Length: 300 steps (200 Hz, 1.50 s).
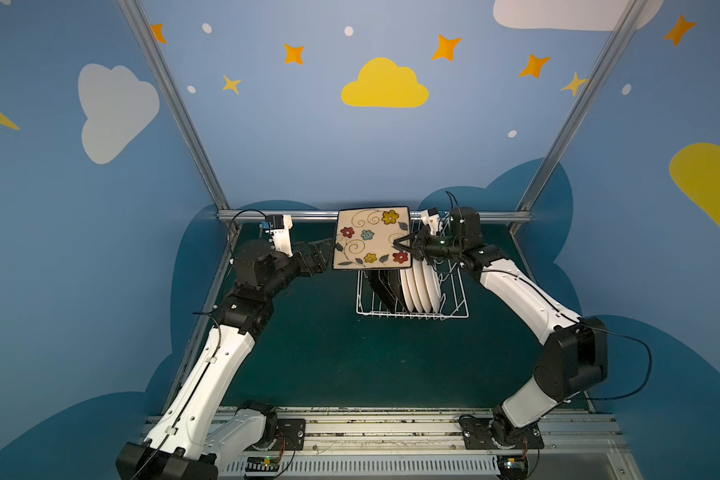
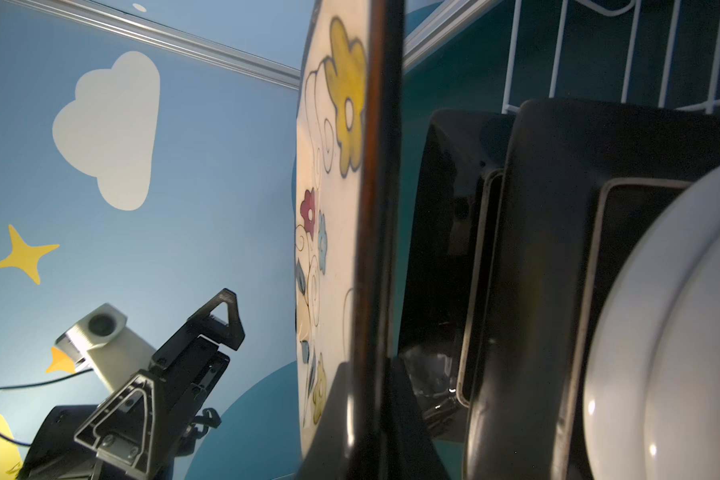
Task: Unload the plates from the dish rack
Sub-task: 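Regrasp the flowered plate's opposite edge with the left gripper, holding it level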
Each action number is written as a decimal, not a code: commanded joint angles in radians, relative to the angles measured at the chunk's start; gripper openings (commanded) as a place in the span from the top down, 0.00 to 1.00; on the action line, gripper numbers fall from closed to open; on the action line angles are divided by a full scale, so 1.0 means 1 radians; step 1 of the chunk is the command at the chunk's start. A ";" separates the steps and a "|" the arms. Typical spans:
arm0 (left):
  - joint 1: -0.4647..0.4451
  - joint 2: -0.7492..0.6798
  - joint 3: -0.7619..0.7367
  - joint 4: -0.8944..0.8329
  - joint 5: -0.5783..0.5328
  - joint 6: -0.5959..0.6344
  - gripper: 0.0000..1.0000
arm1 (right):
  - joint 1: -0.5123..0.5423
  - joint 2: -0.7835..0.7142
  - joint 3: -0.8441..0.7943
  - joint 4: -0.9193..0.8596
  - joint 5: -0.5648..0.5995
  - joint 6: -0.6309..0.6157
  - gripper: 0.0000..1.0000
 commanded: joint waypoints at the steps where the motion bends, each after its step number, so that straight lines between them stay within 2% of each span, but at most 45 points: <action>1: 0.029 0.019 -0.029 0.109 0.147 -0.206 0.01 | -0.004 -0.098 0.031 0.231 -0.089 -0.011 1.00; 45: 0.039 0.122 -0.030 0.117 0.239 -0.324 0.03 | -0.002 -0.094 0.029 0.232 -0.115 -0.012 1.00; 91: 0.039 0.236 -0.035 0.230 0.364 -0.418 0.06 | 0.007 -0.087 0.022 0.220 -0.138 -0.019 1.00; 187: 0.040 0.362 0.042 0.239 0.515 -0.452 0.27 | 0.025 -0.083 0.011 0.182 -0.157 -0.047 1.00; 209: 0.039 0.363 0.037 0.246 0.515 -0.455 0.34 | 0.028 -0.079 0.011 0.180 -0.158 -0.050 1.00; 229: 0.039 0.367 0.033 0.253 0.528 -0.461 0.47 | 0.029 -0.070 0.011 0.180 -0.164 -0.048 1.00; 300: 0.039 0.379 0.039 0.255 0.588 -0.460 0.59 | 0.034 -0.053 0.012 0.173 -0.190 -0.067 1.00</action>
